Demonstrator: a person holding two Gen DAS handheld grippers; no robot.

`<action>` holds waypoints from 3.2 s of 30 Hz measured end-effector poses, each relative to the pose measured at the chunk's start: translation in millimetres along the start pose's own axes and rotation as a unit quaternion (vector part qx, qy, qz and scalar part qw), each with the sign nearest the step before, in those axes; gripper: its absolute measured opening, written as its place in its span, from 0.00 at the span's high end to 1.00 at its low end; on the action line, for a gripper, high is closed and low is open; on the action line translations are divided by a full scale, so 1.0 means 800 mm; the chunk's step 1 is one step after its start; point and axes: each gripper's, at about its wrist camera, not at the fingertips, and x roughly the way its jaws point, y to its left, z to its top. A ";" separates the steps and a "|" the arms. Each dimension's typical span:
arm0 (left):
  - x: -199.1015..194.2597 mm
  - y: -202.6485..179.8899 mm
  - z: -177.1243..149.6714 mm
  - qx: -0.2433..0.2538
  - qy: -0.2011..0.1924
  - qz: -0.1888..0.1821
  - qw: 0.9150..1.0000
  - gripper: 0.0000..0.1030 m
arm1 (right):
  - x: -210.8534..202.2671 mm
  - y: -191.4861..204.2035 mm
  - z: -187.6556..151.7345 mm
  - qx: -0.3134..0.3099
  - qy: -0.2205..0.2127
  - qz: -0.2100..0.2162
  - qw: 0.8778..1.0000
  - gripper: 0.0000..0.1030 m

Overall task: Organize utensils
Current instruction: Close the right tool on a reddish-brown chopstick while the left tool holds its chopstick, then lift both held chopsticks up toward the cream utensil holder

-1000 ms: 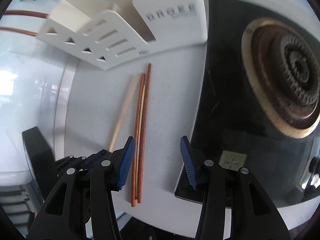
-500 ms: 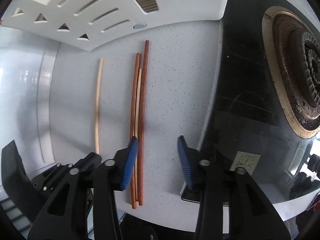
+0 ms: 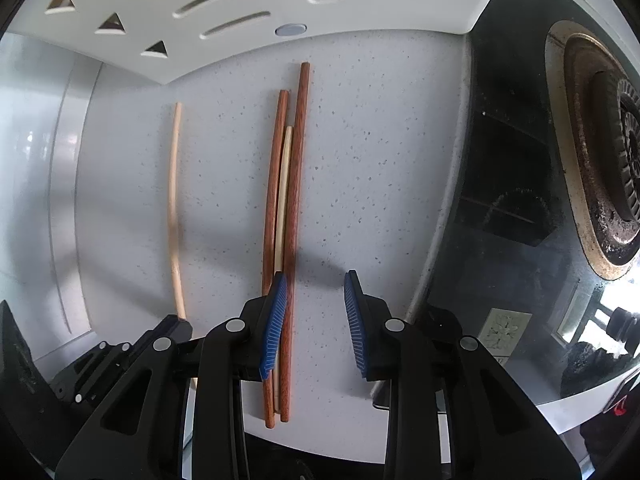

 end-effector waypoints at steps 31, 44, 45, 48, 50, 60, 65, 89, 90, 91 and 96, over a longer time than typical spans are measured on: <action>-0.008 0.005 -0.002 -0.004 0.002 0.020 1.000 0.92 | 0.002 0.076 0.011 -0.029 0.022 -0.092 0.995 0.89; -0.003 -0.019 0.012 0.019 0.028 0.043 0.998 0.91 | -0.010 0.019 0.015 -0.028 0.022 -0.020 0.999 0.93; -0.003 -0.020 0.011 0.021 0.030 0.045 0.998 0.91 | -0.011 0.016 0.015 -0.028 0.023 -0.015 0.999 0.93; 0.001 -0.023 0.015 0.029 0.037 0.044 0.998 0.82 | -0.013 0.010 0.013 -0.034 0.022 -0.006 0.999 0.93; 0.003 -0.034 0.017 0.046 0.042 0.051 0.997 0.72 | -0.013 -0.003 0.007 -0.034 0.015 0.001 0.999 0.93; 0.012 -0.067 0.024 0.057 0.050 0.104 0.992 0.87 | -0.033 -0.060 -0.007 -0.035 -0.018 0.030 0.999 0.93; 0.007 -0.052 0.030 0.045 0.058 0.086 0.994 0.94 | -0.042 -0.096 -0.012 -0.025 -0.028 0.047 0.998 0.93; -0.040 -0.030 -0.016 0.051 -0.035 0.023 0.998 0.94 | -0.083 -0.102 -0.048 -0.036 -0.083 0.068 0.994 0.93; -0.048 -0.029 -0.023 0.050 -0.052 0.026 0.997 0.94 | -0.085 -0.104 -0.053 -0.037 -0.086 0.068 0.993 0.93; -0.055 -0.027 -0.029 0.047 -0.067 0.025 0.996 0.94 | -0.083 -0.098 -0.055 -0.037 -0.089 0.068 0.993 0.93; -0.085 -0.025 -0.054 0.048 -0.127 0.029 0.990 0.94 | -0.107 -0.088 -0.077 -0.078 -0.154 0.058 0.983 0.93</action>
